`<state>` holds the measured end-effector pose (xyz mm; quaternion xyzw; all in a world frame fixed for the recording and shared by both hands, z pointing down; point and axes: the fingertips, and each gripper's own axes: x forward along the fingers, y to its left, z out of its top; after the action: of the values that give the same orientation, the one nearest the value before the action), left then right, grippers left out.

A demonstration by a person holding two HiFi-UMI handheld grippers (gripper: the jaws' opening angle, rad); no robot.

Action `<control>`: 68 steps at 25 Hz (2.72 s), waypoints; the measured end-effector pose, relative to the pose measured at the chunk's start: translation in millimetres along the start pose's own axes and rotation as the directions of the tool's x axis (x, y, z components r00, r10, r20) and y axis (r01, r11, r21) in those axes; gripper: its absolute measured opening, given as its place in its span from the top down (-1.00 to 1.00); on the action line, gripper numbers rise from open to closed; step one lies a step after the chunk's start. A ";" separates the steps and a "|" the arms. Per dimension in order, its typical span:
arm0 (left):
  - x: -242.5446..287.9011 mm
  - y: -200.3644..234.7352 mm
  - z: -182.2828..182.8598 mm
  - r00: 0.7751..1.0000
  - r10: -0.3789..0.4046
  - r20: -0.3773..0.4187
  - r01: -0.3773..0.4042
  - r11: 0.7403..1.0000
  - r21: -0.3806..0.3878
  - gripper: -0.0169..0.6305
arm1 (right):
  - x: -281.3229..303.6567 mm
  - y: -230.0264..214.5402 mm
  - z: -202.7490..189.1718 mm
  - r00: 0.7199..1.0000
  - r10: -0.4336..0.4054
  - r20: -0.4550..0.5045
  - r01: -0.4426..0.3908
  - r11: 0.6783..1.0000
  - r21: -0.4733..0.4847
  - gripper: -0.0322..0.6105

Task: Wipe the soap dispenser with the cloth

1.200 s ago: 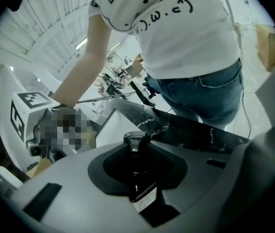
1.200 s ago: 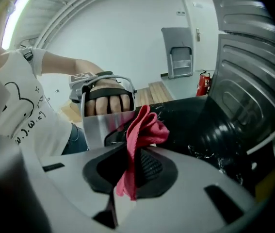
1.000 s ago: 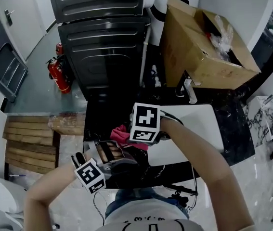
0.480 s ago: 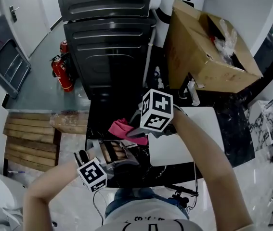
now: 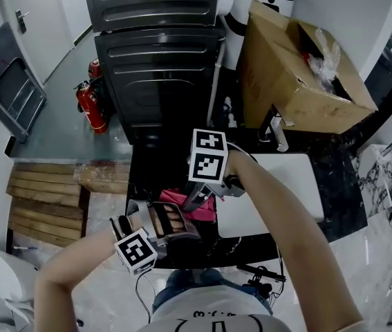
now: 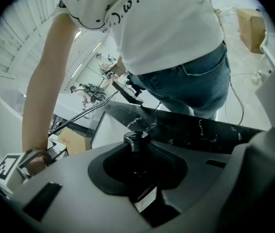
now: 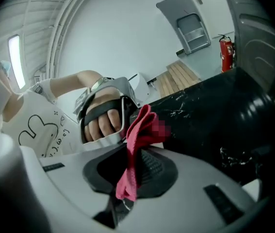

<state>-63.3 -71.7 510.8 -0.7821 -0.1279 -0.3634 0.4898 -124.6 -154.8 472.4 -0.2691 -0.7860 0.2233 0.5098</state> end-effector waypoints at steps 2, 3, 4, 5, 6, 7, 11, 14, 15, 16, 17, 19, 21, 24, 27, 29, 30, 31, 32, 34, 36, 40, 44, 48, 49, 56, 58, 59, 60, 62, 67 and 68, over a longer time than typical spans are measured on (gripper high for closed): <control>-0.2 -0.8 0.5 1.000 -0.006 -0.001 0.006 1.000 0.008 0.66 | 4.3 -2.9 -0.2 1.000 -0.003 -0.010 0.003 1.000 -0.006 0.74; 0.0 -0.4 1.3 1.000 -0.001 0.000 0.001 1.000 0.012 0.66 | 5.5 -4.0 0.2 1.000 -0.012 -0.014 0.011 1.000 -0.013 0.74; 0.4 0.9 2.2 1.000 0.009 0.003 -0.009 1.000 0.014 0.66 | 6.4 -5.9 0.9 0.999 -0.030 -0.020 0.029 0.999 -0.024 0.74; 0.9 2.3 3.0 1.000 0.019 0.007 -0.019 1.000 0.013 0.66 | 7.1 -8.8 2.3 0.998 -0.057 -0.027 0.055 0.998 -0.041 0.74; 1.5 3.9 4.0 1.000 0.028 0.013 -0.028 1.000 0.011 0.66 | 7.6 -12.9 4.3 0.995 -0.091 -0.033 0.089 0.994 -0.060 0.74; 2.2 4.7 5.0 0.999 0.031 0.019 -0.031 0.999 0.009 0.66 | 8.0 -18.0 6.8 0.991 -0.129 -0.037 0.126 0.989 -0.080 0.74; 1.4 8.0 6.2 0.999 0.035 0.028 -0.034 0.999 -0.014 0.66 | 7.3 -40.0 16.1 0.961 -0.277 -0.020 0.273 0.954 -0.124 0.74; -1.5 12.6 4.6 0.998 0.051 0.025 -0.050 0.998 -0.042 0.66 | 4.3 -53.6 19.4 0.936 -0.351 0.005 0.349 0.931 -0.110 0.74; -1.6 12.8 4.3 0.998 0.054 0.025 -0.053 0.998 -0.043 0.66 | 3.3 -56.9 20.0 0.930 -0.367 0.014 0.367 0.925 -0.104 0.74; -1.4 12.4 4.7 0.998 0.054 0.024 -0.053 0.998 -0.042 0.66 | 2.2 -60.6 20.1 0.922 -0.387 0.024 0.387 0.917 -0.099 0.74; -0.9 11.6 5.5 0.998 0.051 0.023 -0.050 0.998 -0.040 0.66 | 0.7 -65.1 19.5 0.910 -0.414 0.035 0.415 0.905 -0.095 0.74; 0.5 10.6 6.6 0.999 0.050 0.018 -0.049 0.998 -0.039 0.66 | -4.4 -74.6 17.4 0.878 -0.473 0.070 0.478 0.875 -0.080 0.74; 1.0 14.5 5.6 0.997 0.073 0.021 -0.071 0.994 -0.082 0.66 | -15.7 -79.0 18.0 0.846 -0.508 0.160 0.519 0.854 -0.036 0.74; -3.4 30.4 -1.0 0.990 0.134 0.040 -0.120 0.961 -0.248 0.66 | -46.6 -75.6 21.6 0.773 -0.519 0.363 0.526 0.846 0.090 0.74; -9.5 43.6 -11.5 0.978 0.204 0.048 -0.168 0.900 -0.401 0.66 | -78.7 -66.7 14.7 0.667 -0.525 0.529 0.507 0.840 0.195 0.74; -14.1 50.5 -19.3 0.966 0.256 0.047 -0.199 0.843 -0.500 0.66 | -94.5 -57.6 3.3 0.602 -0.525 0.601 0.488 0.838 0.243 0.74; -16.6 54.0 -24.0 0.958 0.283 0.045 -0.213 0.808 -0.550 0.66 | -100.8 -52.8 -3.5 0.572 -0.529 0.627 0.484 0.834 0.263 0.74; -19.2 57.7 -28.9 0.950 0.311 0.040 -0.226 0.768 -0.599 0.66 | -106.1 -48.1 -10.7 0.542 -0.539 0.645 0.483 0.828 0.285 0.74; -22.0 61.2 -33.9 0.940 0.339 0.035 -0.238 0.725 -0.646 0.66 | -110.2 -43.7 -17.7 0.513 -0.553 0.657 0.484 0.818 0.310 0.74; -27.5 67.6 -43.7 0.920 0.391 0.019 -0.255 0.636 -0.729 0.66 | -116.1 -36.0 -31.6 0.445 -0.600 0.665 0.495 0.784 0.375 0.74; -32.7 72.2 -53.5 0.900 0.436 -0.001 -0.265 0.547 -0.794 0.66 | -120.4 -29.6 -46.7 0.354 -0.670 0.653 0.526 0.720 0.453 0.74; -43.0 77.0 -74.6 0.850 0.524 -0.049 -0.262 0.341 -0.903 0.66 | -120.9 -9.0 -68.7 0.173 -0.741 0.649 0.546 0.620 0.563 0.74; -66.6 93.4 -86.5 0.752 0.652 -0.095 -0.224 0.118 -0.967 0.66 | -118.6 8.3 -76.2 0.079 -0.750 0.657 0.542 0.586 0.603 0.74; -107.0 127.3 -96.2 0.628 0.758 -0.173 -0.196 -0.060 -0.979 0.66 | -125.7 15.0 -86.6 -0.002 -0.752 0.659 0.489 0.575 0.656 0.74; -116.2 137.4 -97.3 0.608 0.769 -0.196 -0.206 -0.085 -0.975 0.66 | -126.9 14.3 -89.9 -0.024 -0.745 0.667 0.448 0.588 0.673 0.74; -170.1 204.7 -103.1 0.509 0.786 -0.350 -0.193 -0.292 -0.937 0.66 | -100.9 -3.0 -97.8 -0.097 -0.713 0.694 0.268 0.653 0.708 0.74; -177.3 217.8 -102.7 0.497 0.796 -0.344 -0.131 -0.323 -0.937 0.66 | -92.1 -5.7 -86.3 -0.076 -0.703 0.707 0.288 0.663 0.691 0.74; -179.0 223.1 -101.8 0.496 0.801 -0.335 -0.104 -0.328 -0.939 0.66 | -90.8 -5.9 -79.4 -0.073 -0.691 0.719 0.299 0.672 0.677 0.74; -179.4 227.5 -100.8 0.499 0.803 -0.327 -0.086 -0.329 -0.940 0.66 | -91.8 -5.7 -72.7 -0.077 -0.677 0.732 0.308 0.682 0.663 0.74; -177.0 233.8 -98.9 0.516 0.794 -0.321 -0.083 -0.326 -0.942 0.66 | -100.0 -4.4 -61.5 -0.100 -0.643 0.759 0.316 0.703 0.637 0.74; -165.9 237.3 -97.9 0.568 0.750 -0.340 -0.129 -0.327 -0.936 0.66 | -125.9 2.8 -36.5 -0.136 -0.552 0.823 0.354 0.749 0.561 0.74; -164.0 237.6 -97.7 0.575 0.747 -0.334 -0.122 -0.326 -0.938 0.66 | -128.9 3.5 -31.1 -0.129 -0.543 0.830 0.370 0.750 0.548 0.74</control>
<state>-89.8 -246.0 262.0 -0.8981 0.3962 0.0856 -0.1708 -52.0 -233.6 394.2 0.2783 -0.9348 0.1995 -0.0939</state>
